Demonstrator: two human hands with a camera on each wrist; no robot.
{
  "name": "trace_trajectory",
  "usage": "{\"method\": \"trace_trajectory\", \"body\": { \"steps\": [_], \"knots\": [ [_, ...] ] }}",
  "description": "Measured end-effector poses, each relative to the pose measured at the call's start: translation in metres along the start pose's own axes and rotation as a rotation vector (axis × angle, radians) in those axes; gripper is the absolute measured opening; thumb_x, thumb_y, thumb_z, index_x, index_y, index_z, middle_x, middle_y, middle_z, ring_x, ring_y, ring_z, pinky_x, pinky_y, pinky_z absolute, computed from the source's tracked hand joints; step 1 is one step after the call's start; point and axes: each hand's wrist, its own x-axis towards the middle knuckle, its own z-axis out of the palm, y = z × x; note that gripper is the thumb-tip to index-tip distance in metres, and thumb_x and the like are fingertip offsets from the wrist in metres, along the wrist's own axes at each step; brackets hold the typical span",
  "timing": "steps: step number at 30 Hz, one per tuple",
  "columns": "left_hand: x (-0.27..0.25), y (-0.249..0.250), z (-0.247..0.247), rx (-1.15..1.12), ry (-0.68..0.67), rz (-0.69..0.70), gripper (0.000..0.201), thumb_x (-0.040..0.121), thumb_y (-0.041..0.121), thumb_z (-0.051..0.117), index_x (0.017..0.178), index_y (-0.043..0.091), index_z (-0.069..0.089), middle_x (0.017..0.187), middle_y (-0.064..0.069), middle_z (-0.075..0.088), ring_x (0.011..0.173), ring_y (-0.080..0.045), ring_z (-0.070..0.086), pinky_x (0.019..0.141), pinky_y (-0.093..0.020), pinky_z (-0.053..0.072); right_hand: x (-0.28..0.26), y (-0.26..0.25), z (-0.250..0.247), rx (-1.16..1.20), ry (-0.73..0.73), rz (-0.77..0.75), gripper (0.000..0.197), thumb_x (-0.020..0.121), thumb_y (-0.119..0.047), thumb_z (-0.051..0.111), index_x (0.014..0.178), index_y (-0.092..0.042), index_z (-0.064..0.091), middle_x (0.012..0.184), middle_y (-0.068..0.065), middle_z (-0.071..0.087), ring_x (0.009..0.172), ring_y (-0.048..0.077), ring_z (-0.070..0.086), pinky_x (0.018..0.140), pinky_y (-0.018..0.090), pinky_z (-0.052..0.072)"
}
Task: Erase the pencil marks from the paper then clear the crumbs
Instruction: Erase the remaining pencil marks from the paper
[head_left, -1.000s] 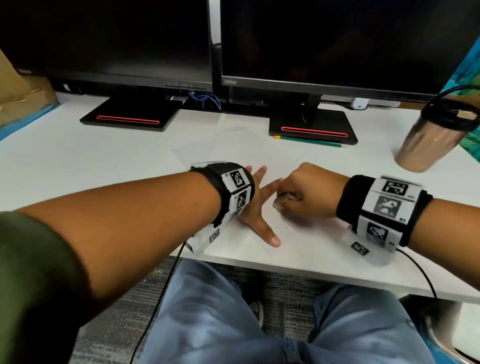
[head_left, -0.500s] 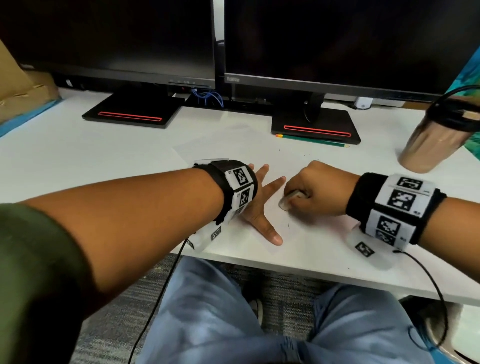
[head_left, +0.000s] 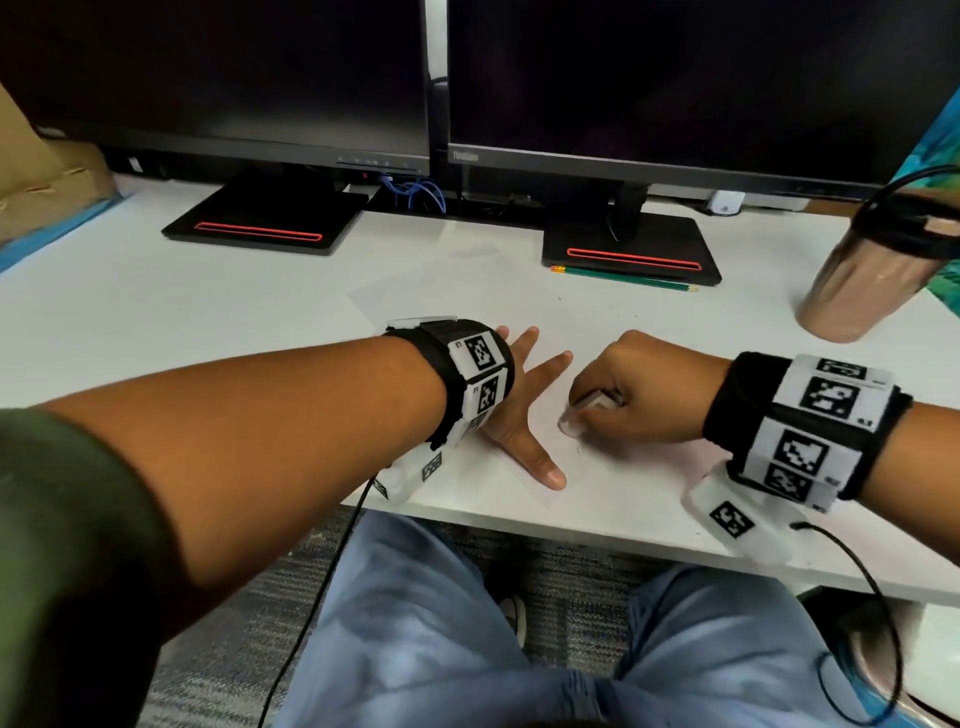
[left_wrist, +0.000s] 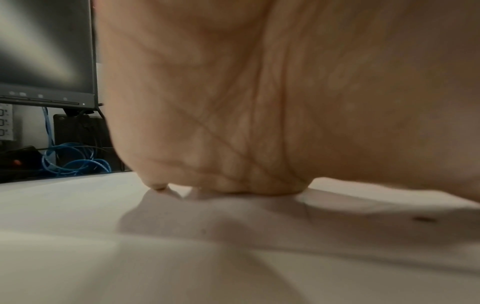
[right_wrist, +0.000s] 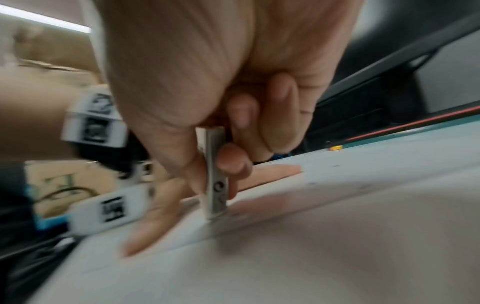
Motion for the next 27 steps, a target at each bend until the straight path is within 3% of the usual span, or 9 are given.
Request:
{"method": "trace_trajectory", "body": {
  "steps": [2, 5, 9, 13, 17, 20, 23, 27],
  "knots": [
    [0.003, -0.001, 0.001, -0.010, 0.003, -0.002, 0.138, 0.057, 0.094, 0.055, 0.147, 0.038, -0.032, 0.160, -0.009, -0.033, 0.149, -0.041, -0.017, 0.117, -0.063, 0.003, -0.001, 0.003, 0.001, -0.049, 0.031, 0.017, 0.034, 0.090, -0.038, 0.058, 0.073, -0.011, 0.069, 0.059, 0.004, 0.063, 0.053, 0.019, 0.055, 0.057, 0.034, 0.047],
    [0.004, -0.003, 0.001, 0.001, 0.006, 0.014, 0.138, 0.057, 0.094, 0.056, 0.147, 0.037, -0.033, 0.159, -0.009, -0.033, 0.149, -0.041, -0.018, 0.117, -0.062, 0.003, -0.007, -0.012, 0.010, -0.014, -0.002, -0.097, 0.033, 0.087, -0.034, 0.056, 0.062, -0.013, 0.062, 0.051, 0.001, 0.055, 0.047, 0.017, 0.048, 0.052, 0.035, 0.045],
    [0.005, -0.003, 0.002, -0.022, 0.005, 0.009, 0.139, 0.056, 0.094, 0.057, 0.147, 0.039, -0.032, 0.159, -0.008, -0.033, 0.149, -0.040, -0.018, 0.117, -0.062, 0.002, -0.006, 0.012, -0.004, -0.015, 0.019, 0.044, 0.038, 0.083, -0.046, 0.053, 0.079, -0.013, 0.071, 0.070, 0.002, 0.070, 0.063, 0.019, 0.064, 0.063, 0.037, 0.052],
    [0.005, -0.003, 0.002, -0.008, -0.010, 0.015, 0.139, 0.056, 0.093, 0.057, 0.147, 0.038, -0.033, 0.159, -0.008, -0.034, 0.149, -0.039, -0.019, 0.117, -0.062, 0.002, -0.012, -0.007, 0.006, -0.011, 0.021, -0.071, 0.035, 0.088, -0.031, 0.057, 0.059, -0.010, 0.057, 0.049, 0.003, 0.050, 0.045, 0.017, 0.042, 0.051, 0.036, 0.042],
    [0.010, -0.005, 0.004, -0.032, -0.009, 0.025, 0.141, 0.052, 0.096, 0.056, 0.146, 0.041, -0.034, 0.158, -0.006, -0.036, 0.148, -0.038, -0.022, 0.116, -0.063, -0.001, -0.009, 0.007, 0.000, -0.045, 0.018, 0.032, 0.033, 0.088, -0.041, 0.056, 0.075, -0.013, 0.070, 0.064, 0.002, 0.067, 0.057, 0.017, 0.058, 0.060, 0.034, 0.049],
    [0.010, -0.012, 0.009, -0.103, -0.005, 0.049, 0.142, 0.050, 0.097, 0.058, 0.145, 0.044, -0.034, 0.156, -0.001, -0.040, 0.147, -0.034, -0.029, 0.117, -0.064, -0.005, -0.006, 0.014, -0.009, -0.109, 0.044, 0.115, 0.024, 0.090, -0.033, 0.057, 0.082, -0.017, 0.073, 0.072, -0.002, 0.069, 0.064, 0.017, 0.059, 0.068, 0.033, 0.052],
    [0.004, -0.029, 0.017, -0.155, 0.006, 0.027, 0.144, 0.049, 0.096, 0.059, 0.146, 0.041, -0.033, 0.156, 0.001, -0.040, 0.144, -0.031, -0.034, 0.117, -0.065, -0.005, -0.002, 0.003, -0.019, -0.027, 0.110, 0.106, 0.018, 0.089, -0.027, 0.058, 0.096, -0.023, 0.074, 0.087, -0.009, 0.072, 0.076, 0.010, 0.061, 0.073, 0.027, 0.050],
    [-0.008, -0.045, 0.028, -0.200, 0.002, -0.029, 0.144, 0.053, 0.097, 0.056, 0.147, 0.034, -0.034, 0.155, 0.002, -0.042, 0.143, -0.029, -0.036, 0.117, -0.063, -0.006, 0.011, -0.018, -0.024, -0.003, 0.075, 0.030, 0.019, 0.087, -0.033, 0.059, 0.096, -0.025, 0.074, 0.085, -0.010, 0.072, 0.077, 0.009, 0.063, 0.074, 0.027, 0.052]
  ]
}}
